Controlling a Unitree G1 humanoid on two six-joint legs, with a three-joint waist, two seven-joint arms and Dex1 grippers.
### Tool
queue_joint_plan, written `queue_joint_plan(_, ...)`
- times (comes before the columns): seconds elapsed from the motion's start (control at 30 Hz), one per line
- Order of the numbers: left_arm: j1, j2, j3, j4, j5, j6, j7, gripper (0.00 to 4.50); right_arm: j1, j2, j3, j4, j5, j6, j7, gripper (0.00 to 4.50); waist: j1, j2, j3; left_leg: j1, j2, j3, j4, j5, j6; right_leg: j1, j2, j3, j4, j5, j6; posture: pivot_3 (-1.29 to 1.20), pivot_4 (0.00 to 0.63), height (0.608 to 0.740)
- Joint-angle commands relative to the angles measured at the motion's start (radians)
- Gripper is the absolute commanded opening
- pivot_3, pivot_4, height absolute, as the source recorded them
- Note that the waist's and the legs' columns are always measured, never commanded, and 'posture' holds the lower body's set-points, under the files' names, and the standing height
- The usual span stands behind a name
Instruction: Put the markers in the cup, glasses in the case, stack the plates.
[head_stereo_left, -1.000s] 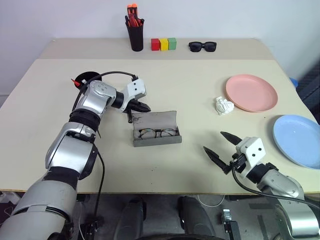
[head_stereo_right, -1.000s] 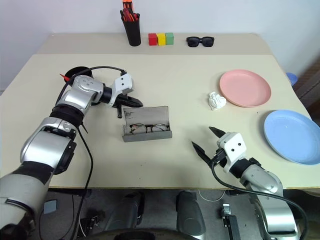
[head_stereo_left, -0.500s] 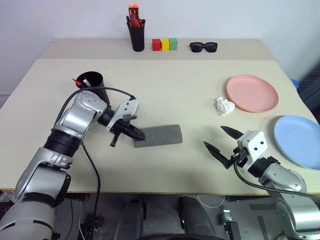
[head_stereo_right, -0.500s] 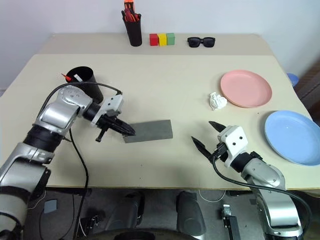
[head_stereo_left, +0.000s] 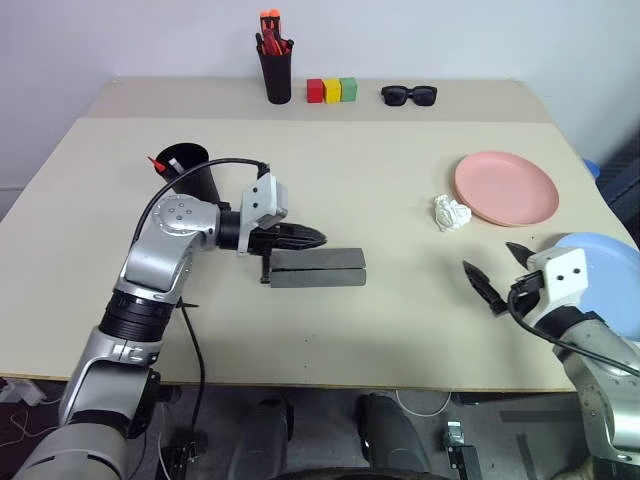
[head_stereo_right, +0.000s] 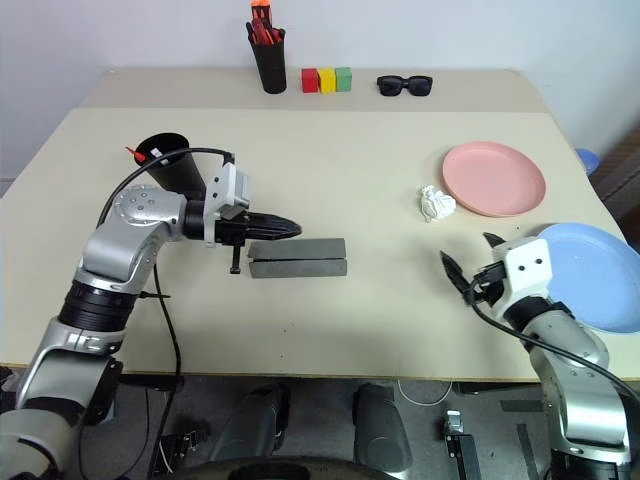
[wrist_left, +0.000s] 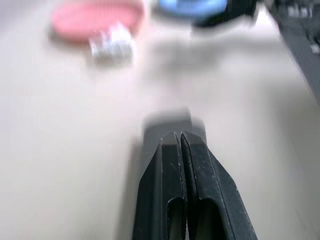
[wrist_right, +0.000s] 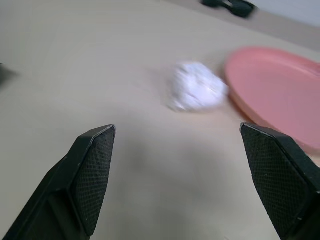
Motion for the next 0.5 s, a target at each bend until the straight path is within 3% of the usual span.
queue_joint_plan(0.03, -0.009, -0.031, 0.009, -0.081, -0.069, 0.056, 0.042, 0.05, -0.014, -0.029, -0.065, 0.081, -0.027, -0.064, -0.014, 4.09, -0.001, 0.0, 0.0, 0.0, 0.0, 0.0, 0.0, 0.0, 0.0, 0.0, 0.0, 0.0, 0.0, 0.0, 0.0, 0.0, 0.15, 0.74)
queue_joint_plan(0.2, -0.032, -0.067, -0.056, -0.05, -0.039, 0.06, 0.072, 0.05, -0.046, -0.063, -0.079, 0.289, -0.091, -0.16, -0.039, 4.09, -0.005, 0.001, 0.0, 0.001, 0.0, 0.0, 0.0, 0.0, 0.0, 0.001, 0.0, 0.0, 0.0, 0.0, 0.0, 0.0, 0.15, 0.74)
queue_joint_plan(0.23, -0.034, -0.07, -0.071, -0.037, -0.037, 0.063, 0.066, 0.28, -0.062, -0.07, -0.08, 0.33, -0.101, -0.175, -0.045, 4.09, -0.005, 0.001, 0.0, 0.001, 0.0, 0.001, 0.0, 0.0, 0.0, 0.001, 0.0, 0.0, 0.0, 0.0, 0.0, 0.0, 0.15, 0.74)
queue_joint_plan(0.3, -0.032, -0.059, -0.107, -0.021, -0.039, 0.066, 0.029, 0.84, -0.085, -0.08, -0.076, 0.387, -0.115, -0.188, -0.053, 4.09, -0.007, 0.001, -0.001, 0.001, 0.0, 0.001, 0.0, 0.0, 0.0, 0.001, 0.0, 0.0, 0.0, 0.0, 0.0, 0.0, 0.15, 0.74)
queue_joint_plan(0.5, -0.03, -0.033, -0.14, -0.017, -0.048, 0.045, -0.037, 3.85, -0.083, -0.074, -0.07, 0.395, -0.128, -0.164, -0.077, 4.09, -0.005, 0.001, 0.0, 0.001, 0.0, 0.001, 0.0, 0.0, 0.0, 0.001, 0.0, 0.0, 0.0, 0.0, 0.0, 0.0, 0.15, 0.74)
